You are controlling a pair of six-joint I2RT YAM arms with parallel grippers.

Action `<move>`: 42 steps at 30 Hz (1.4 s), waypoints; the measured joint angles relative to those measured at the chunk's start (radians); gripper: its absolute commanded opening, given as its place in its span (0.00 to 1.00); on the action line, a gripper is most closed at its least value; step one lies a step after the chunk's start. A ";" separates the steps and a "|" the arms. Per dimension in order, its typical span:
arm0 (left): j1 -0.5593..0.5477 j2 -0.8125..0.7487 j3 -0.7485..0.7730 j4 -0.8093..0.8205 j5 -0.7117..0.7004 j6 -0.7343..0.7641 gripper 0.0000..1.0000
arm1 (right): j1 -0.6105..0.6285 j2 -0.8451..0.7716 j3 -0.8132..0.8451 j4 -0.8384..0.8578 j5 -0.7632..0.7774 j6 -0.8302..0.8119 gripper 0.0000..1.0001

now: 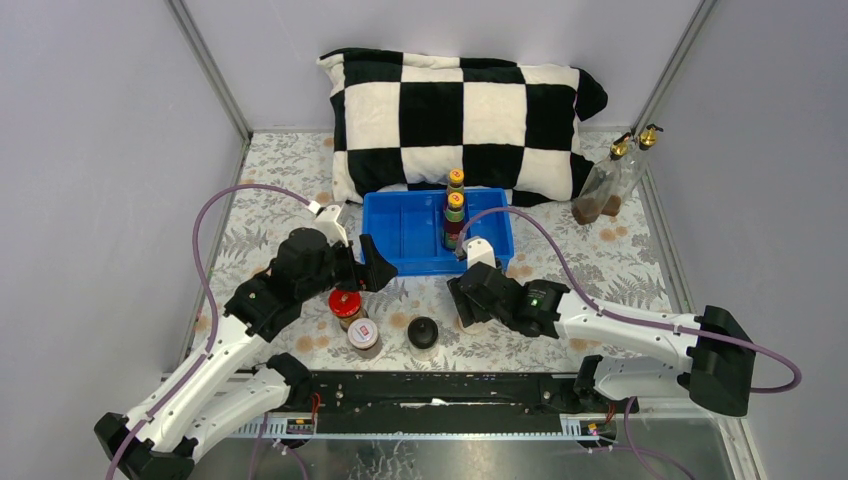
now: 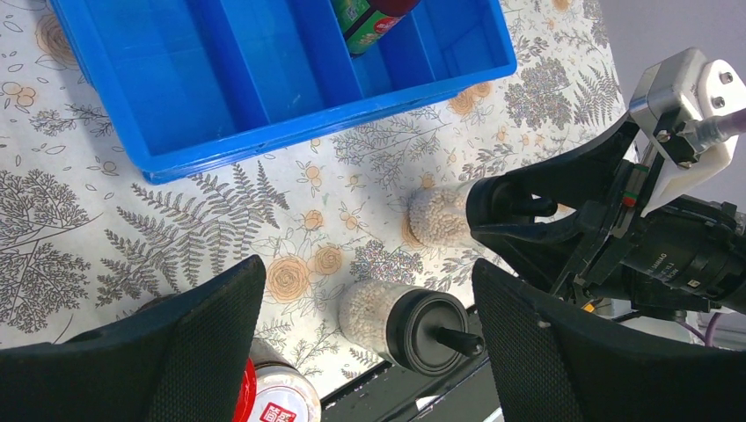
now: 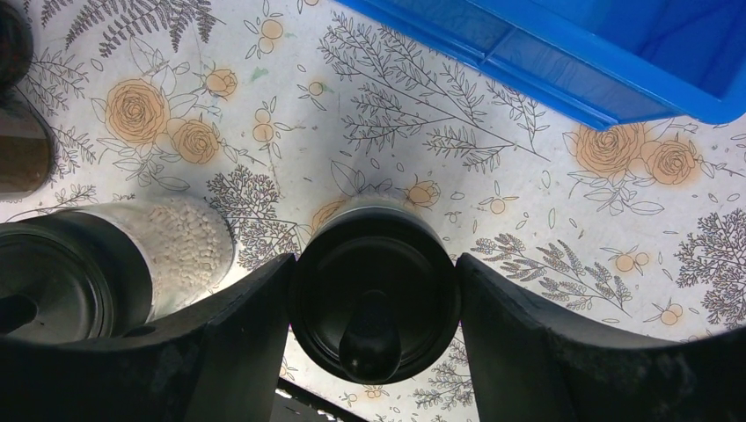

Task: Organize the condiment bottles
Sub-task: Pick up the bottle from the center of the board.

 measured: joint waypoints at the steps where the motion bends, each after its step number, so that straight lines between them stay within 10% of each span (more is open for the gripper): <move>1: 0.000 0.000 0.000 -0.001 -0.001 0.000 0.91 | 0.000 0.000 0.000 0.000 0.000 0.000 0.70; 42: 0.000 -0.005 -0.011 -0.016 -0.016 0.000 0.92 | 0.002 0.027 0.027 -0.013 -0.006 -0.005 0.65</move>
